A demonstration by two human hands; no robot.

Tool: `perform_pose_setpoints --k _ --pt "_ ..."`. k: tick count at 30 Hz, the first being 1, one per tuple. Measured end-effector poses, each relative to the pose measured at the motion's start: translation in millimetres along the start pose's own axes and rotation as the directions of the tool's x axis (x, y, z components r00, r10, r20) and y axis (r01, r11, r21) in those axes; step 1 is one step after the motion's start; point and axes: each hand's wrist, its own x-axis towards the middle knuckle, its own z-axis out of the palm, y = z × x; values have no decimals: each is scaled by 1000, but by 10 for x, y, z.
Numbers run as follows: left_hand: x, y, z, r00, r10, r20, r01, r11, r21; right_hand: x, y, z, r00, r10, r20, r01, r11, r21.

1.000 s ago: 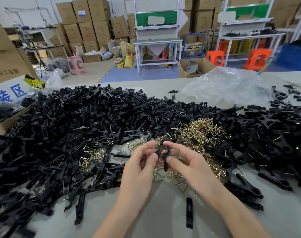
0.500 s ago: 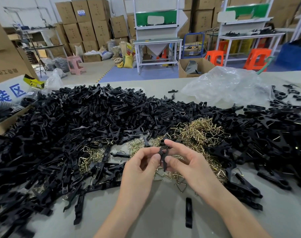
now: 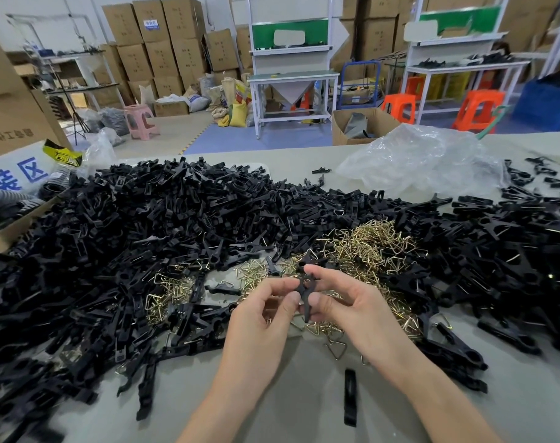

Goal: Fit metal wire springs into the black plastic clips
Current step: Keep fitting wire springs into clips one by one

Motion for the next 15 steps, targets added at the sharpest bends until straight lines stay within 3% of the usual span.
perform_pose_setpoints --k 8,10,12,15 --pt "-44 11 -9 997 65 44 -70 990 119 2 -18 -7 999 -32 -20 32 999 26" --pt "-41 -36 -9 996 86 17 -88 967 239 4 -21 -25 996 -44 -74 48 998 44" --pt "-36 -107 -5 992 91 83 -119 877 466 5 -37 -71 986 -50 -158 63 995 78" --pt "-47 -220 19 968 63 243 -225 642 733 17 -48 -134 956 -31 -292 78 985 151"
